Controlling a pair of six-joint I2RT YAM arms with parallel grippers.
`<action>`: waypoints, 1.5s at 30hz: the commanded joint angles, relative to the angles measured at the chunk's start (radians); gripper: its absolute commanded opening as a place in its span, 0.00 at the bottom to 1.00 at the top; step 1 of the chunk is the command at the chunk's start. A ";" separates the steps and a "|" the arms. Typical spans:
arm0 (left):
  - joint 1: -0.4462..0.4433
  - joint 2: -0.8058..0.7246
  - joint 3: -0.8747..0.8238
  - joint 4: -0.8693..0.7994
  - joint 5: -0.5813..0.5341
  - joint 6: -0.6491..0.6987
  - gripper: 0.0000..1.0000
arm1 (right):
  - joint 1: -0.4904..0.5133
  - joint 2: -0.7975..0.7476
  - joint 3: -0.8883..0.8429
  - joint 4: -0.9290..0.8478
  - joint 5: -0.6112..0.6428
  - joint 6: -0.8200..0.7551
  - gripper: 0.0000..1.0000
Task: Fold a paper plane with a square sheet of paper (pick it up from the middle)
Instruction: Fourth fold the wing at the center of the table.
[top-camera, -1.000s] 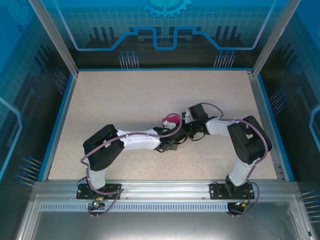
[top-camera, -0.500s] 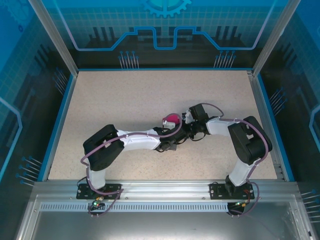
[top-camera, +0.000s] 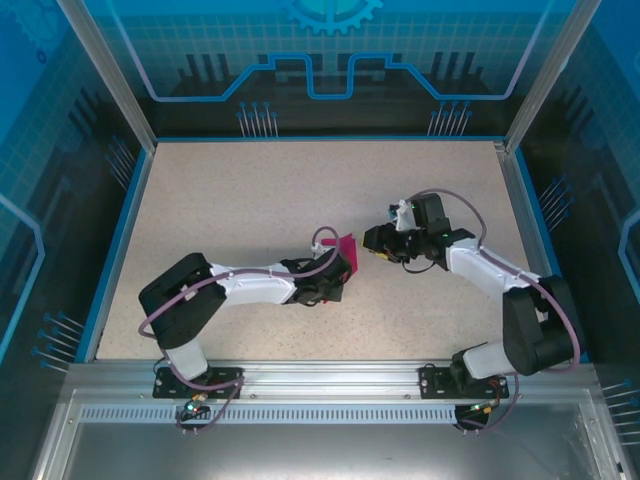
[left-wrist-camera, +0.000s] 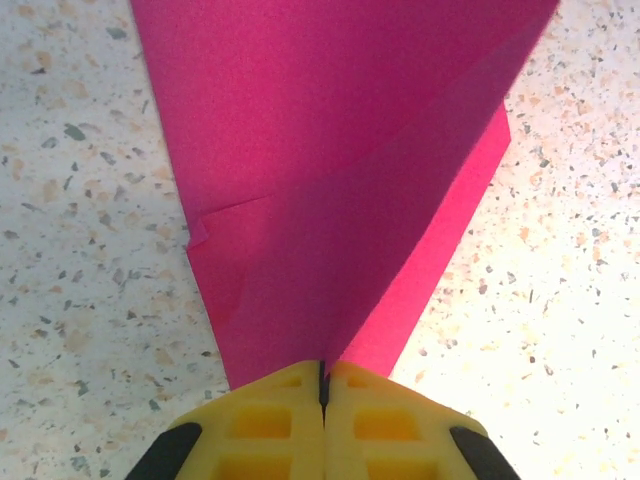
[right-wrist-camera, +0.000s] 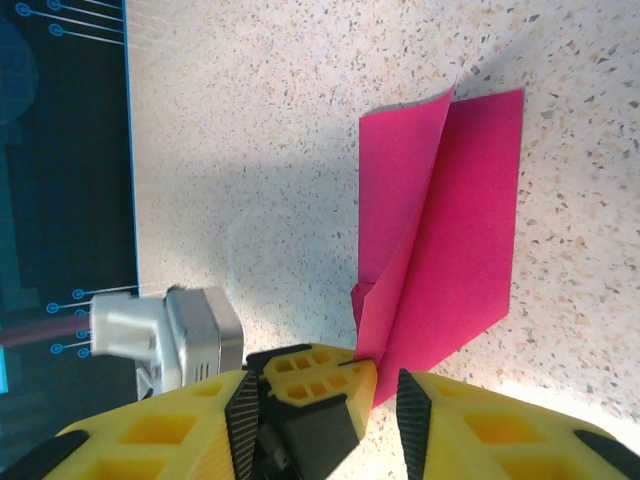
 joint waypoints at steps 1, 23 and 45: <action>0.039 -0.051 -0.068 0.141 0.155 0.043 0.06 | -0.004 -0.018 -0.027 -0.054 -0.027 -0.048 0.41; 0.249 -0.136 -0.329 0.477 0.487 -0.070 0.08 | 0.195 0.196 0.037 0.102 -0.011 0.023 0.17; 0.343 -0.071 -0.344 0.512 0.615 -0.095 0.08 | 0.245 0.419 0.168 0.213 -0.030 0.101 0.12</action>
